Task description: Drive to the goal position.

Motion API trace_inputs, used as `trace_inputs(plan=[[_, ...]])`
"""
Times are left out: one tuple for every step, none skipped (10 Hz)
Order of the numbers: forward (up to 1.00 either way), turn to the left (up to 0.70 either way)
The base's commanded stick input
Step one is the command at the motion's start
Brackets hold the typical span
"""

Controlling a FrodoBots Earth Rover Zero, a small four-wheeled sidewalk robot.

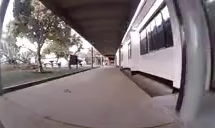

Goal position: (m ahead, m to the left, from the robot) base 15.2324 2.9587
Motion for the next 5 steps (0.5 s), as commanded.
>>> trace_inputs(plan=[[0.70,-0.06],[0.70,-0.16],[0.70,-0.35],[0.70,-0.35],[0.70,0.00]])
